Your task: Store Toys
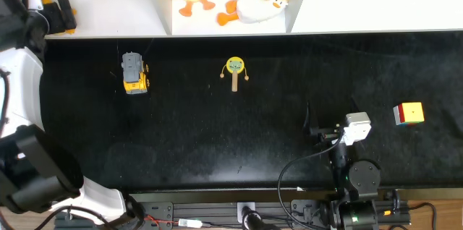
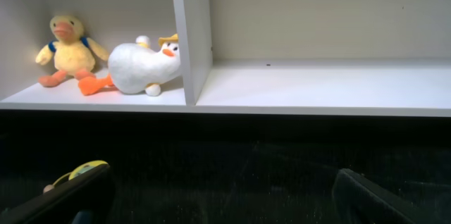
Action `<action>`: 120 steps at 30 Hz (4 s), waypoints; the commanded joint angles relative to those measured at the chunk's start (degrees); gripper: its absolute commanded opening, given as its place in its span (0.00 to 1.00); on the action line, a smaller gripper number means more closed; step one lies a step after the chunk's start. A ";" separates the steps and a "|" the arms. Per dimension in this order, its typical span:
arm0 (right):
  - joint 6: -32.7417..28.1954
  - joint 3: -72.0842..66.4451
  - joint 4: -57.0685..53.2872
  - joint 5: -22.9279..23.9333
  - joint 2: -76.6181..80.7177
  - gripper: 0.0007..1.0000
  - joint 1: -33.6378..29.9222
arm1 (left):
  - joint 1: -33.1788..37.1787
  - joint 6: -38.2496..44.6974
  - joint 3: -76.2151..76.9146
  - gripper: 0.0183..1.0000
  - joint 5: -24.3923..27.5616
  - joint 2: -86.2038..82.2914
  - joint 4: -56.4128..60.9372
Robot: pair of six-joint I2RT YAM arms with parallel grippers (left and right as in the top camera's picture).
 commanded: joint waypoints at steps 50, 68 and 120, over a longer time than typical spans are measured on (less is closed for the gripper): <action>0.22 -0.74 0.26 0.57 -0.48 1.00 -0.33 | -21.70 -13.94 -47.98 0.98 -3.72 -19.80 22.29; 0.22 -0.74 0.26 0.57 -0.48 1.00 -0.33 | -21.70 -13.88 -46.12 0.51 -4.02 -17.49 21.38; 0.22 -0.74 0.26 0.57 -0.48 1.00 -0.33 | -22.05 -13.44 -6.10 1.00 -4.61 -1.51 -1.73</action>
